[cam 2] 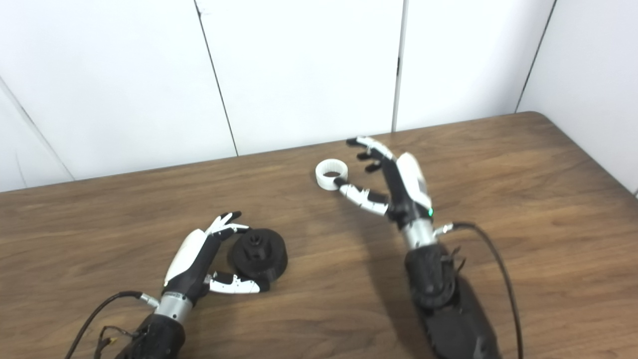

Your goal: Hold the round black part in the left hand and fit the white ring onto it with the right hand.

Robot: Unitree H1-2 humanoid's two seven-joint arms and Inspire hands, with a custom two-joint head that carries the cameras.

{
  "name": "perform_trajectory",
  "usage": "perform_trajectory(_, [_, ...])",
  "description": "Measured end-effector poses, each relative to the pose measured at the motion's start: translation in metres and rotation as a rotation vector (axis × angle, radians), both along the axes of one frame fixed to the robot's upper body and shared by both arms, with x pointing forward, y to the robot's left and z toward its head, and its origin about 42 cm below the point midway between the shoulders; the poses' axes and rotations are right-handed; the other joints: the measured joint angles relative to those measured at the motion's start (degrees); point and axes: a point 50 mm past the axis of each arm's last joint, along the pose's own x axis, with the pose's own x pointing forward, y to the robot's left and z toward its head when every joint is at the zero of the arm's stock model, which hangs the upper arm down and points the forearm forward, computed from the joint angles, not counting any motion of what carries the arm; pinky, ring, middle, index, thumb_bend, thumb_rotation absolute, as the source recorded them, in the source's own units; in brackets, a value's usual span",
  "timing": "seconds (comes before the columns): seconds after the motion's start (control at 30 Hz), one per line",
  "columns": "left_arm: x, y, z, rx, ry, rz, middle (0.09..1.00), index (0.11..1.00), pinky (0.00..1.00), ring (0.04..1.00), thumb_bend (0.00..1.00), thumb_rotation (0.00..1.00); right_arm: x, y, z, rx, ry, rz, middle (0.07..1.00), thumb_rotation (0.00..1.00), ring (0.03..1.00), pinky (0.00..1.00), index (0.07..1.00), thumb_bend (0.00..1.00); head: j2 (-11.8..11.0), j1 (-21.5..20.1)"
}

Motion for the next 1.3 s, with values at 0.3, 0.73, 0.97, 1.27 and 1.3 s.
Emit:
perform_trajectory(0.3, [0.0, 0.0, -0.001, -0.001, -0.002, -0.004, 0.963, 0.624, 0.97, 1.0, 0.87, 0.19, 0.02, -0.005, 0.02, -0.111, 0.023, 0.026, 0.887, 0.37, 0.835, 0.68, 0.791, 0.6, 0.09, 0.44])
perform_trajectory(0.73, [0.001, -0.001, 0.0, -0.007, 0.0, -0.003, 0.96, 0.623, 0.98, 1.0, 0.87, 0.18, 0.075, -0.011, 0.028, -0.403, 0.221, 0.065, 0.956, 0.57, 0.939, 0.78, 0.817, 0.72, 0.09, 1.23])
perform_trajectory(0.97, [0.001, -0.003, 0.0, -0.011, 0.012, 0.003, 0.958, 0.618, 0.98, 1.0, 0.88, 0.18, 0.1, -0.017, 0.016, -0.465, 0.319, 0.047, 0.998, 0.68, 0.999, 0.98, 0.839, 0.82, 0.17, 1.58])
perform_trajectory(1.27, [0.001, -0.004, 0.0, -0.011, 0.013, 0.005, 0.96, 0.621, 0.98, 1.0, 0.88, 0.18, 0.104, -0.008, 0.005, -0.524, 0.38, 0.074, 1.0, 0.8, 1.0, 1.0, 0.868, 1.0, 0.18, 1.93])
perform_trajectory(1.3, [0.001, -0.004, 0.0, -0.012, 0.013, 0.005, 0.96, 0.621, 0.98, 1.0, 0.88, 0.18, 0.104, -0.007, 0.004, -0.53, 0.384, 0.073, 1.0, 0.8, 1.0, 1.0, 0.87, 1.0, 0.18, 1.93])
